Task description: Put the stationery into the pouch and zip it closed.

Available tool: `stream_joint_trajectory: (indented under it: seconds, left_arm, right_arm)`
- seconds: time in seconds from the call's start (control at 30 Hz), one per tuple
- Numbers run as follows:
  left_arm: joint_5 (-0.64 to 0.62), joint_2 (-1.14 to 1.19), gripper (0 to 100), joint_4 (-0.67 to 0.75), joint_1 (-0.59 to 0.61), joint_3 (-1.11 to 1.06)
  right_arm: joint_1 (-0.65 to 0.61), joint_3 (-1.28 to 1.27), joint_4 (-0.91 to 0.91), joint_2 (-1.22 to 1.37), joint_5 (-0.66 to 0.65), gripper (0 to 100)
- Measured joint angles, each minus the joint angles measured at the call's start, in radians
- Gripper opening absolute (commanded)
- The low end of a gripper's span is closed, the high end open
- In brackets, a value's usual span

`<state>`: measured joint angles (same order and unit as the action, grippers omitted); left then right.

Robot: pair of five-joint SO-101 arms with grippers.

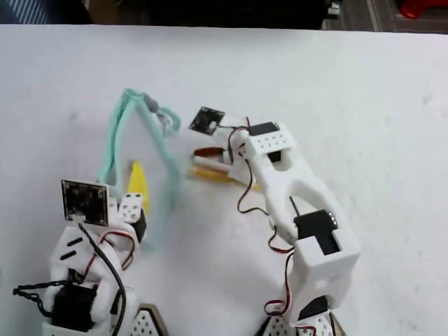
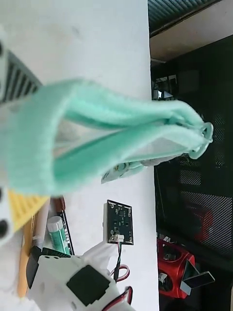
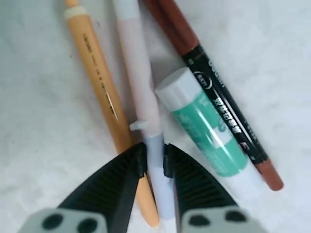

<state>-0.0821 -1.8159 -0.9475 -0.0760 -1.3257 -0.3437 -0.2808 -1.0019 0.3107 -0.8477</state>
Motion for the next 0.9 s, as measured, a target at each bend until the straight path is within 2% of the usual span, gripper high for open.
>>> stream_joint_trajectory:
  seconds: [0.2,0.6,0.73,0.9]
  left_arm:
    - [0.0,0.0,25,-0.003,0.0,0.0]
    - [-0.006,-0.011,25,-0.049,-0.002,0.0]
    - [-0.006,-0.011,25,-0.049,-0.002,0.0]
    - [-0.006,-0.011,25,-0.049,-0.002,0.0]
  right_arm:
    - [0.0,0.0,0.0,0.0,0.0,1.7]
    - [0.008,-0.009,-0.008,-0.031,0.005,1.7]
    - [0.005,-0.012,-0.101,-0.157,0.008,1.7]
    - [0.008,-0.012,-0.207,-0.44,0.009,1.7]
